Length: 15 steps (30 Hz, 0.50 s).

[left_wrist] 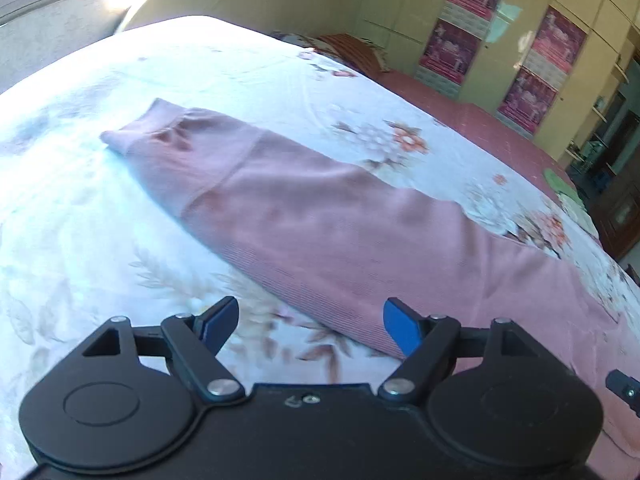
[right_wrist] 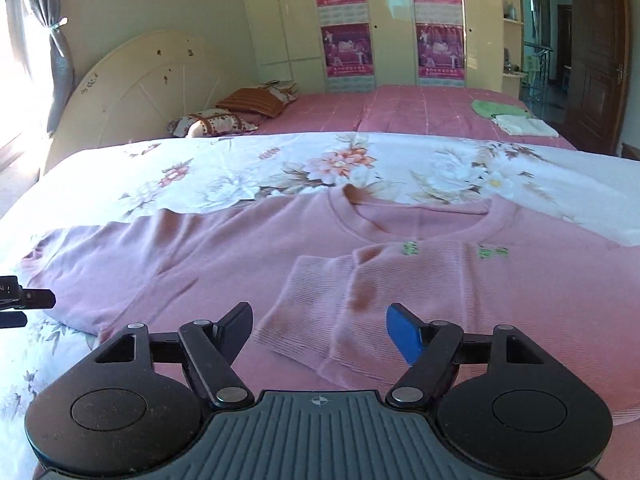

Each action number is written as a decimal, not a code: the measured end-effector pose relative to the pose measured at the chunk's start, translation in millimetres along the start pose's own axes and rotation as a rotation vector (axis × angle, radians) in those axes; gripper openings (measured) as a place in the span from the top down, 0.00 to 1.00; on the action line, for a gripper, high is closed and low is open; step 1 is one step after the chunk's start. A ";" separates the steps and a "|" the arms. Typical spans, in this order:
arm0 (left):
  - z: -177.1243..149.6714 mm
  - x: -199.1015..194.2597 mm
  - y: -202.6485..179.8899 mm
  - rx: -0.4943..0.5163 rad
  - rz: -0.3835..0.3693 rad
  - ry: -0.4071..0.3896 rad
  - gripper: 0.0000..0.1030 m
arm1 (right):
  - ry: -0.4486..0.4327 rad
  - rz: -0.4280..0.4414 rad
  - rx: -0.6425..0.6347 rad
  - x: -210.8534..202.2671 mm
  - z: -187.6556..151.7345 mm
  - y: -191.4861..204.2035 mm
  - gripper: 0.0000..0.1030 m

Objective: Fold small clothes

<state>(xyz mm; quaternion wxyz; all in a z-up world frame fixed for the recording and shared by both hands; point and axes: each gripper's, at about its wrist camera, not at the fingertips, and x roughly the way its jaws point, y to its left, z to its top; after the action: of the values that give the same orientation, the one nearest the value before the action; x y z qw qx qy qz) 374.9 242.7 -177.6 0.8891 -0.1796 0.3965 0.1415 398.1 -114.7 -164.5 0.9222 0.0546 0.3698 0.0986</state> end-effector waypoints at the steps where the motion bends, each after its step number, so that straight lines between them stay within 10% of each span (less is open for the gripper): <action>1: 5.9 1.2 15.8 -0.023 0.019 -0.009 0.24 | -0.001 0.002 -0.005 2.5 0.8 7.2 0.28; 8: 41.2 30.0 98.2 -0.228 0.026 -0.009 0.42 | 0.025 0.028 -0.019 22.0 -1.7 47.1 0.28; 15: 65.2 59.1 126.1 -0.319 -0.057 -0.038 0.27 | 0.048 0.012 -0.030 41.4 -8.6 67.6 0.28</action>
<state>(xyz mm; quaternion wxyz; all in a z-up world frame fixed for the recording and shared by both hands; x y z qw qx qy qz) 406.0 390.2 -207.8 0.8604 -0.3268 0.3469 0.1807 411.8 -39.4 -186.7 0.9132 0.0404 0.3900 0.1111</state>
